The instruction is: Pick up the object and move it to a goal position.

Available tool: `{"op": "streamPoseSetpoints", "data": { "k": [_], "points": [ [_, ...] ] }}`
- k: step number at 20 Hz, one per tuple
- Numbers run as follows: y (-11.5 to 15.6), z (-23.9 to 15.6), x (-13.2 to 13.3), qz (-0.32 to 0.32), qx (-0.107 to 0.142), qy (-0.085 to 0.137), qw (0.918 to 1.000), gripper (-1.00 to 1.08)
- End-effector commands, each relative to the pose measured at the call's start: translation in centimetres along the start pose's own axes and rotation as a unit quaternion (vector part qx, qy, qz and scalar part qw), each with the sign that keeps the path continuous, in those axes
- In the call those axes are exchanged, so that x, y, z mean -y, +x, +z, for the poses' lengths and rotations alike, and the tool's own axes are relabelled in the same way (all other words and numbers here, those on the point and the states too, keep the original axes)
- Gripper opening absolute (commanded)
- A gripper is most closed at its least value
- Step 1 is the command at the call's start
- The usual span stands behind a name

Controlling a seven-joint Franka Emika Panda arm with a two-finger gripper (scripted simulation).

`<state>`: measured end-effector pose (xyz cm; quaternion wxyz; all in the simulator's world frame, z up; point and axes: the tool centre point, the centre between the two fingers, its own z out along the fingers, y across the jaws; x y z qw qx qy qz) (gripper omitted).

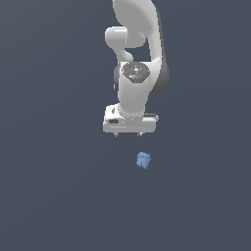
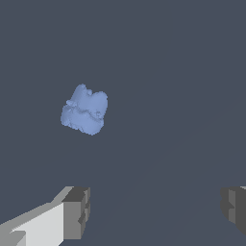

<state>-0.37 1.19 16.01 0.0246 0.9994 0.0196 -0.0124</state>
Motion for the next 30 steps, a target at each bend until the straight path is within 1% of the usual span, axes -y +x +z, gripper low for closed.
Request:
{"op": "streamPoseSetpoints", "data": {
  "k": [1,7,13,22,30],
  "points": [
    [0.1,0.0,0.1,0.002,0.0,0.0,1.0,1.0],
    [0.9,0.7,0.9,0.023,-0.002,0.003,0.9997,1.0],
    [2.6,2.1,2.5,0.065,-0.004,0.009,0.9978,1.0],
    [5.3,5.1,5.8,0.146,-0.007,0.021,0.9891,1.0],
    [6.3,6.5,7.2,0.18,-0.008,0.026,0.9834,1.0]
  ]
}}
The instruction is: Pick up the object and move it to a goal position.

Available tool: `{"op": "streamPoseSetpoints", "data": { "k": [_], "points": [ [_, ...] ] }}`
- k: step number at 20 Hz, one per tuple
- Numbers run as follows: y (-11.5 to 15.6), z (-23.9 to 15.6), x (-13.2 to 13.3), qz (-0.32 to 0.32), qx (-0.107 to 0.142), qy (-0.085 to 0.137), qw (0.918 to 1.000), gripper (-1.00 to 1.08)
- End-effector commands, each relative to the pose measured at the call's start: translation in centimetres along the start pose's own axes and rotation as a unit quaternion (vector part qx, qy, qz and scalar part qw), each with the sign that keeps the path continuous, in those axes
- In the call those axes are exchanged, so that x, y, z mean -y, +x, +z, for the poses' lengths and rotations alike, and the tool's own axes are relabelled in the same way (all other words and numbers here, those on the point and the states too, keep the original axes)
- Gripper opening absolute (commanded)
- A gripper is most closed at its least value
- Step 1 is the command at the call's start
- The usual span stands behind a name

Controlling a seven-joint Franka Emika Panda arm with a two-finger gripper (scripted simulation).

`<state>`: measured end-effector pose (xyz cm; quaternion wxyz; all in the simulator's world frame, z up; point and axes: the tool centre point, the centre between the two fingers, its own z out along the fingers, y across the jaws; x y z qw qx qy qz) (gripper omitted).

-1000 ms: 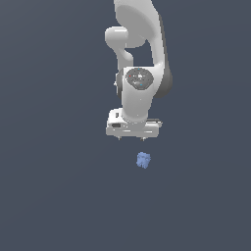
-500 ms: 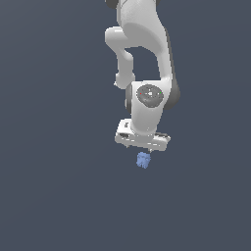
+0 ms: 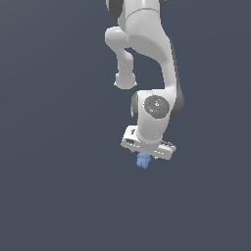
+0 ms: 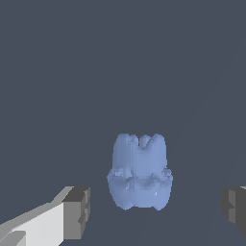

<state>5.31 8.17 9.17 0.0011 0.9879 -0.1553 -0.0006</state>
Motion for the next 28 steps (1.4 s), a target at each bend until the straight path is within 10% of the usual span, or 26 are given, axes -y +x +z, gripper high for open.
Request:
{"op": "streamPoseSetpoints", "data": {
  "k": [1,22,23,28],
  "points": [
    [0.1,0.2,0.3,0.007,0.0,0.001,1.0,1.0],
    [0.1,5.3,0.4,0.008,0.0,0.001,1.0,1.0],
    [0.1,5.3,0.4,0.008,0.0,0.001,1.0,-1.0],
    [0.1,5.3,0.4,0.008,0.0,0.001,1.0,-1.0]
  ]
}}
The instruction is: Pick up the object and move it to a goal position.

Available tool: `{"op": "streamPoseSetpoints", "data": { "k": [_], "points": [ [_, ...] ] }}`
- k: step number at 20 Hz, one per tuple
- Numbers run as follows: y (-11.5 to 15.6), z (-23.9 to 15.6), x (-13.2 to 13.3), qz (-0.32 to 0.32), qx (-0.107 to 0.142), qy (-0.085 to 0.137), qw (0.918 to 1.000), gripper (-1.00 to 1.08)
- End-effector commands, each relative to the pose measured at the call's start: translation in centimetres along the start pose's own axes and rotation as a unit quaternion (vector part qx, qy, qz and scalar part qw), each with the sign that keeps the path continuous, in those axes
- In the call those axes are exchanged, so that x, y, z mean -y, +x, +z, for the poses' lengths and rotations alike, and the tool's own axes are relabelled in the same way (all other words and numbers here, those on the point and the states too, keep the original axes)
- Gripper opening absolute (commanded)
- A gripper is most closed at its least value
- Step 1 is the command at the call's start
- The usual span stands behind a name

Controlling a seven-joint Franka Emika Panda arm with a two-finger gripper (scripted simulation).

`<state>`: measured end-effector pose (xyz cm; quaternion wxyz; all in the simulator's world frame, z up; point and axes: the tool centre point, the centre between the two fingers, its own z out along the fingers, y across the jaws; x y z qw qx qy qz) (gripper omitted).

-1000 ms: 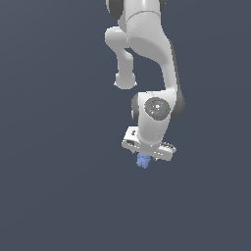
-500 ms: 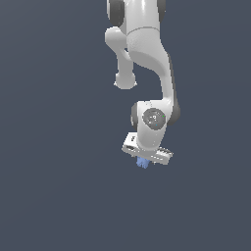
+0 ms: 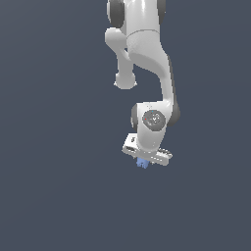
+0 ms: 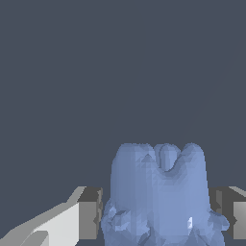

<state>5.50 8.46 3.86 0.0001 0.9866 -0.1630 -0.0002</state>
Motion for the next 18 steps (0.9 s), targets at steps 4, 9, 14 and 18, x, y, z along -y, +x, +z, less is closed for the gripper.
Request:
{"op": "streamPoseSetpoints", "data": {
  "k": [4,9,14,18],
  "points": [
    [0.0,0.0,0.0,0.0,0.0,0.0,1.0,-1.0],
    [0.2,-0.5,0.1,-0.005,-0.002,0.002,1.0,-1.0],
    [1.0,-2.5,0.3,-0.025,-0.011,0.009,0.9996,-1.0],
    [1.9,-5.1,0.7,-0.053,-0.022,0.018,0.9982,-1.0]
  ]
}}
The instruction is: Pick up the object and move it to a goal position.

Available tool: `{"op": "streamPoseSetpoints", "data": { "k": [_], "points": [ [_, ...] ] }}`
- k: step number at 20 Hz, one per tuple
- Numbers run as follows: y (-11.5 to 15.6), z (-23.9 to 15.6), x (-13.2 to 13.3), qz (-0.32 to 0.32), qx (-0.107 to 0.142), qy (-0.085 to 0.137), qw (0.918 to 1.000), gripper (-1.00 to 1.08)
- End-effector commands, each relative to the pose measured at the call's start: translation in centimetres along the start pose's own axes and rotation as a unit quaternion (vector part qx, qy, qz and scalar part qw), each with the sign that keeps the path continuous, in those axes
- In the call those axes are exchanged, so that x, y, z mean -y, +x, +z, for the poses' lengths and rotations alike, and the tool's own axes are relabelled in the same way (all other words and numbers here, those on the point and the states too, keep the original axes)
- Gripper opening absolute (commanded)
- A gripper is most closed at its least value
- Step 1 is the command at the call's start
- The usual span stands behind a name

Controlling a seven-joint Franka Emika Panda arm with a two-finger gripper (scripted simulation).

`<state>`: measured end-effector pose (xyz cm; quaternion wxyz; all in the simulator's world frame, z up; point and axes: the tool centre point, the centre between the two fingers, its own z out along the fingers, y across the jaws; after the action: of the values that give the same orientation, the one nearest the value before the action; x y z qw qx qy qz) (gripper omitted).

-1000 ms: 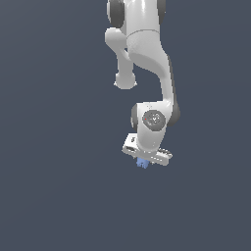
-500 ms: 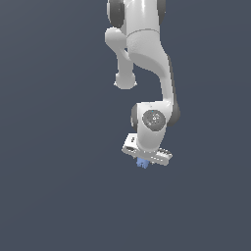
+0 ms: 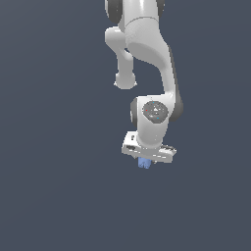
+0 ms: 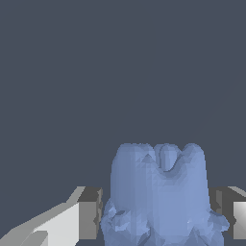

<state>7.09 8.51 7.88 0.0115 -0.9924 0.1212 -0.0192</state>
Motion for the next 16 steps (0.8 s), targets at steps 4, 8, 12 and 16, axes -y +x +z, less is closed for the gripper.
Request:
{"op": "streamPoseSetpoints", "data": {
  "k": [4,8,12,16],
  "points": [
    [1.7,-4.6,0.6,-0.047,-0.02,0.016,0.9986,-1.0],
    [3.0,-8.9,1.3,-0.091,-0.038,0.032,0.9946,-1.0],
    [4.2,-13.4,1.9,-0.136,-0.057,0.048,0.9879,-1.0],
    [5.1,-17.9,2.5,-0.18,-0.075,0.065,0.9788,-1.0]
  ]
}}
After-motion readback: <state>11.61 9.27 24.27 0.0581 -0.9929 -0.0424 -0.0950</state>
